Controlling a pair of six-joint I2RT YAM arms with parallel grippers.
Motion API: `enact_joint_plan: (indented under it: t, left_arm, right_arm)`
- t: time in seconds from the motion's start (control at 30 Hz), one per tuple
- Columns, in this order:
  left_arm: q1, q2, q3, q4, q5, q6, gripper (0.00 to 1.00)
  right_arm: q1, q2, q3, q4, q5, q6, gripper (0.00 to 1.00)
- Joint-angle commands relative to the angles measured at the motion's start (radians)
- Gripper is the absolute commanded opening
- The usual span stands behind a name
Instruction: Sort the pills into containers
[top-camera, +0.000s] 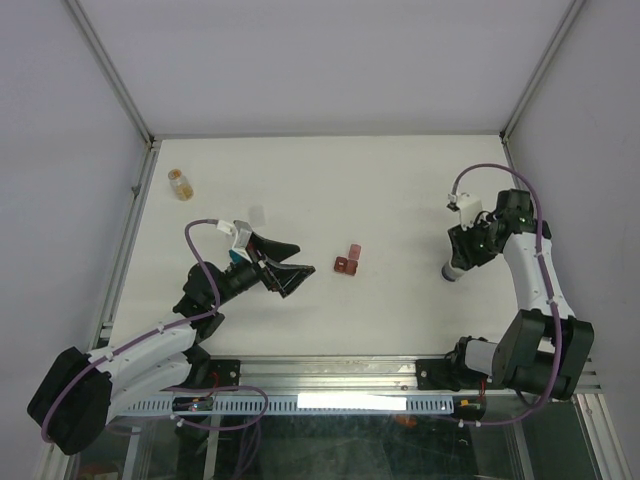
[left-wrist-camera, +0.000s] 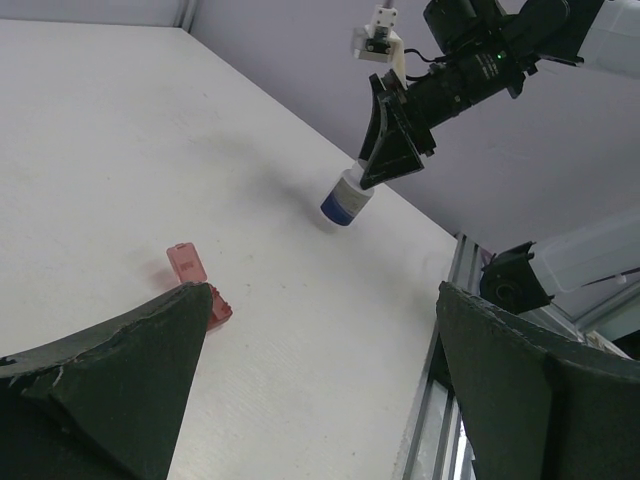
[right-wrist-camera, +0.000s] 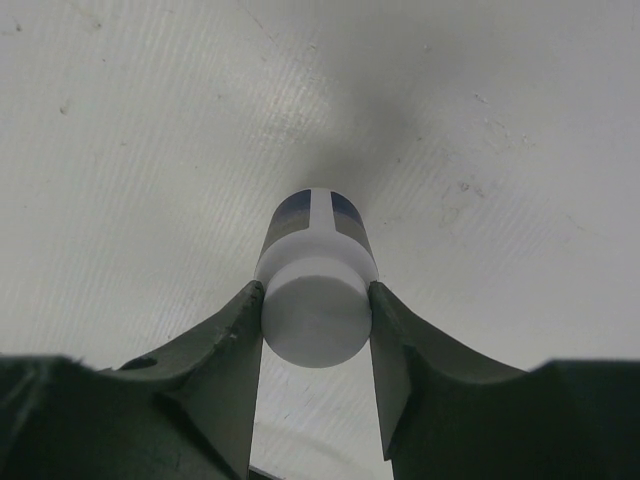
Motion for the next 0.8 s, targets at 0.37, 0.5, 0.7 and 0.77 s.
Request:
enact_joint_plan:
  t: [0.37, 0.5, 0.7, 0.77]
  left_arm:
    - [-0.257, 0.081, 0.096, -0.009, -0.104, 0.330, 0.96]
    - [-0.343, 0.161, 0.124, -0.001, -0.167, 0.494, 0.97]
    - [-0.471, 0.328, 0.209, 0.019, -0.378, 0.657, 0.99]
    - [-0.505, 0.378, 0.246, 0.020, -0.440, 0.679, 0.99]
  right_arm:
    - [0.207, -0.028, 0.148, -0.091, -0.265, -0.009, 0.00]
    - [0.320, -0.011, 0.172, -0.105, -0.322, -0.019, 0.00]
    - [0.498, 0.007, 0.163, -0.067, -0.426, -0.014, 0.00]
    - [0.536, 0.011, 0.143, -0.022, -0.448, 0.010, 0.00]
